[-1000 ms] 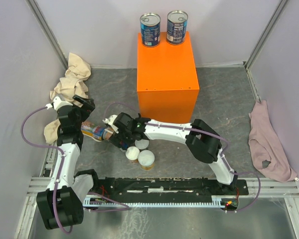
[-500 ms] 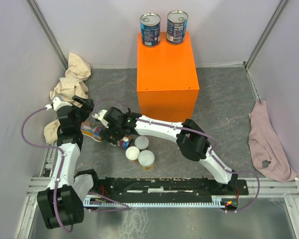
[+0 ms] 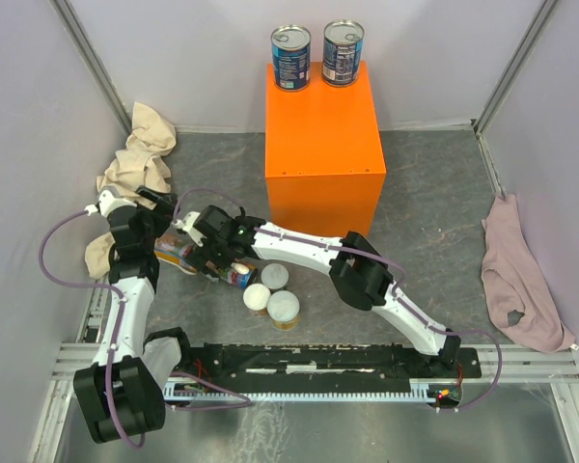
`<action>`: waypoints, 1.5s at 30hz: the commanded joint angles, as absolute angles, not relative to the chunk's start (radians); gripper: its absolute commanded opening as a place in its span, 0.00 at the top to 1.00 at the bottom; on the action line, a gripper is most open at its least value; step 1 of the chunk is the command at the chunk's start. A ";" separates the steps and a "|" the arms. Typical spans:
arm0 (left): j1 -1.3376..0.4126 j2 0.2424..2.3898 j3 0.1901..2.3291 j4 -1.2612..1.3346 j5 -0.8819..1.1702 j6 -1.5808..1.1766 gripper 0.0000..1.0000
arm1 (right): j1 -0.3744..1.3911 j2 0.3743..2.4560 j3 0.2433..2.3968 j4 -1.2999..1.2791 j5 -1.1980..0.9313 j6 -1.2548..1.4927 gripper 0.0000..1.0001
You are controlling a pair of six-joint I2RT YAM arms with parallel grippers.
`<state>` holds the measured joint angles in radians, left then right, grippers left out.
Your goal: Place and organize the canned foods onto the counter
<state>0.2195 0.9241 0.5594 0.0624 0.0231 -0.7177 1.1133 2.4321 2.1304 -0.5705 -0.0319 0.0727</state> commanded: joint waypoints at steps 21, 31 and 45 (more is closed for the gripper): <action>0.255 0.934 0.619 -0.169 -0.350 -0.887 0.02 | 1.091 2.461 2.127 -0.543 -0.093 0.116 0.32; 0.255 0.934 0.625 -0.201 -0.386 -0.902 0.02 | 1.093 2.427 2.122 -0.548 -0.104 0.102 0.81; 0.254 0.933 0.625 -0.201 -0.382 -0.896 0.02 | 1.109 2.239 2.019 -0.459 -0.051 0.075 0.99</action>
<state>0.2474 0.9401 0.5808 -0.2100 -0.3511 -0.8696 1.0988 2.3856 2.0106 -0.5323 -0.0723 0.1013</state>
